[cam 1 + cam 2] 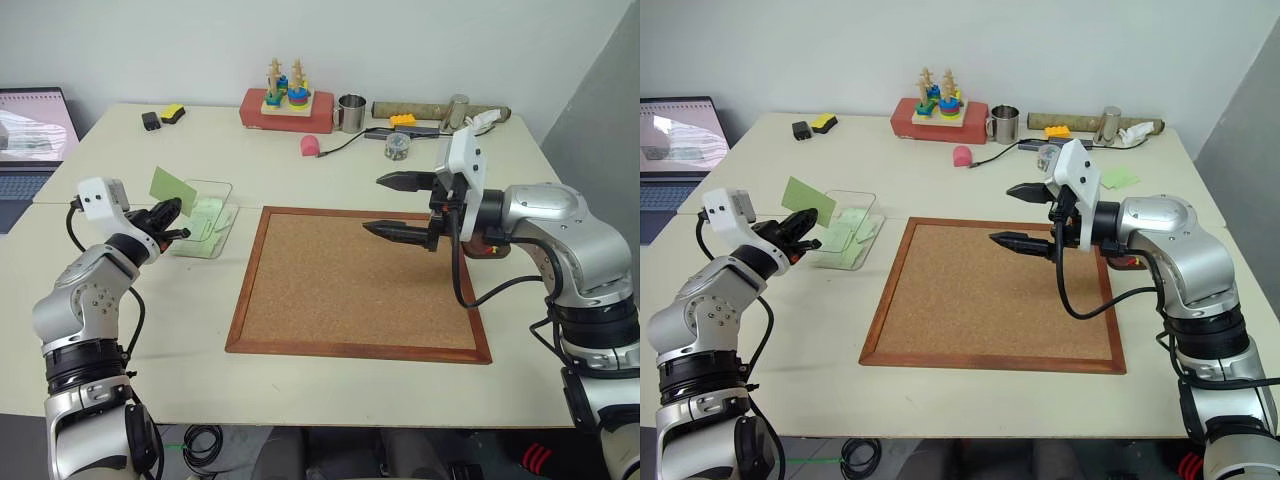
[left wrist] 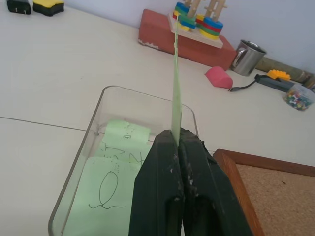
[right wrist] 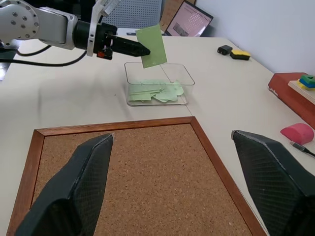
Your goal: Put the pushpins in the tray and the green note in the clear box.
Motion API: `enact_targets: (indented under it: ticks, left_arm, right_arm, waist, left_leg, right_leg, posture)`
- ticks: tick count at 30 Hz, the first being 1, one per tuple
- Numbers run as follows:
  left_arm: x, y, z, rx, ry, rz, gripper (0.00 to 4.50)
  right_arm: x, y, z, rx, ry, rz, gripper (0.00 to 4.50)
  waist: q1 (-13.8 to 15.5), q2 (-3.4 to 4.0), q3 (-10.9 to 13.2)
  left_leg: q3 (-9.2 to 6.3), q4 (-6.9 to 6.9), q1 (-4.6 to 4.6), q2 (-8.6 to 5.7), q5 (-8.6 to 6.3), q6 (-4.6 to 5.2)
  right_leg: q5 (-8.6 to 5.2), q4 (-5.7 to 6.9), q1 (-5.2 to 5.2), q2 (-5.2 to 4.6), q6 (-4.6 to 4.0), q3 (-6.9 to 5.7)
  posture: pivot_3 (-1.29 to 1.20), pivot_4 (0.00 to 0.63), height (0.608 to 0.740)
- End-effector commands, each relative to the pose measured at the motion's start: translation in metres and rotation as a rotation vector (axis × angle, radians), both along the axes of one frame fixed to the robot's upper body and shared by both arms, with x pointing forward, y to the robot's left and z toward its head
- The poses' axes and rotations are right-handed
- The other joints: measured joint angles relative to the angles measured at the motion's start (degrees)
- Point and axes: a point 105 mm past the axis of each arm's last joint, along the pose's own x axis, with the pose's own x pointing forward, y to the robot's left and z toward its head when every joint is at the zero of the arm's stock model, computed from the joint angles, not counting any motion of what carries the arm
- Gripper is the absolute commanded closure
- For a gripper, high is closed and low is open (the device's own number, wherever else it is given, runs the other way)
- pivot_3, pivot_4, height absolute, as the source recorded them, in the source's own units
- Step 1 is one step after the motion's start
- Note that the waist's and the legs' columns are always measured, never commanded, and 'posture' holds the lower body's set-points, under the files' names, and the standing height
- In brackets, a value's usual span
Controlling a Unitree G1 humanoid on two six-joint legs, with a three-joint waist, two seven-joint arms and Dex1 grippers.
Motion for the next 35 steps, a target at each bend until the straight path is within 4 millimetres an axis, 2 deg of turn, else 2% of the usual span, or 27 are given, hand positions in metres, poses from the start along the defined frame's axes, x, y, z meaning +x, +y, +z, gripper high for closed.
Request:
enact_targets:
  ticks: [1,3,10,15,19,22,25,29,32,35]
  left_arm:
    - [0.0,-0.003,0.012,0.062,-0.02,-0.032,3.77]
    - [-0.002,-0.002,0.013,0.085,-0.016,-0.031,3.27]
    - [-0.006,0.001,0.021,0.137,-0.028,-0.025,1.97]
    - [-0.017,-0.007,0.028,0.287,-0.017,-0.097,1.07]
    - [-0.039,-0.026,0.03,0.491,0.017,-0.3,1.07]
    - [-0.067,-0.036,0.037,0.669,0.028,-0.49,1.07]
    - [-0.08,-0.025,0.034,0.825,0.114,-0.582,1.07]
    - [-0.091,-0.016,0.029,0.895,0.188,-0.659,1.07]
    - [-0.096,-0.01,0.029,0.916,0.213,-0.678,1.07]
    - [-0.099,-0.003,0.027,0.933,0.232,-0.674,1.07]
  right_arm:
    - [-0.006,0.001,0.011,0.004,-0.036,0.027,0.45]
    - [-0.006,0.001,0.01,0.004,-0.033,0.028,0.45]
    - [-0.004,0.0,0.01,0.01,-0.038,0.014,0.45]
    - [-0.003,-0.01,0.014,0.008,-0.052,-0.019,0.45]
    - [-0.007,-0.03,0.013,-0.029,-0.069,-0.06,0.45]
    - [-0.015,-0.062,0.004,-0.091,-0.066,-0.122,0.45]
    - [-0.025,-0.108,-0.015,-0.23,-0.031,-0.208,0.45]
    - [-0.042,-0.154,-0.031,-0.401,0.02,-0.245,0.45]
    - [-0.047,-0.174,-0.034,-0.439,0.058,-0.279,0.45]
    - [-0.049,-0.182,-0.036,-0.466,0.065,-0.291,0.45]
  waist:
    - [-0.08,0.0,0.0]
    - [-0.09,0.0,0.0]
    - [-0.11,0.0,0.0]
    - [-0.12,-0.01,0.01]
    - [-0.14,-0.01,0.01]
    - [-0.07,-0.08,0.06]
    - [0.24,-0.04,0.11]
    - [0.06,0.13,0.21]
    - [-0.39,0.16,0.23]
    - [-1.09,0.17,0.23]
  left_leg:
    - [0.0,0.0,0.0,0.0,0.0,0.0]
    - [0.0,-0.01,0.0,0.0,0.0,0.0]
    - [0.0,-0.02,0.0,0.01,0.0,0.0]
    - [0.01,-0.02,0.0,0.01,0.0,0.0]
    - [0.04,-0.06,-0.01,0.02,-0.01,-0.02]
    - [0.04,-0.1,-0.03,0.04,-0.02,-0.03]
    - [0.07,-0.18,-0.03,0.05,-0.04,-0.04]
    - [0.29,-0.18,0.02,0.0,-0.05,-0.02]
    - [0.38,-0.17,0.15,0.11,-0.04,-0.02]
    - [0.4,-0.16,0.19,0.22,-0.04,-0.01]
  right_leg:
    - [0.0,0.01,-0.01,0.0,0.0,0.0]
    - [0.01,0.01,-0.01,0.0,-0.01,0.0]
    - [0.02,0.01,-0.02,0.0,-0.02,0.0]
    - [0.02,0.02,-0.02,0.0,-0.03,0.0]
    - [0.02,-0.01,-0.03,-0.01,-0.03,0.02]
    - [0.01,-0.07,-0.07,0.01,-0.04,0.01]
    - [-0.03,-0.09,-0.06,-0.08,-0.07,0.02]
    - [-0.21,-0.13,-0.05,-0.07,-0.17,0.06]
    - [-0.36,-0.04,-0.03,-0.01,0.04,0.1]
    - [-0.34,0.06,-0.06,0.11,0.01,0.15]
  posture:
    - [0.0,0.15,0.74]
    - [0.0,0.15,0.74]
    - [0.0,0.15,0.74]
    - [0.0,0.15,0.74]
    - [0.0,0.15,0.74]
    - [0.0,0.15,0.74]
    - [0.0,0.15,0.74]
    - [0.0,0.15,0.74]
    - [0.0,0.15,0.74]
    - [0.0,0.15,0.74]
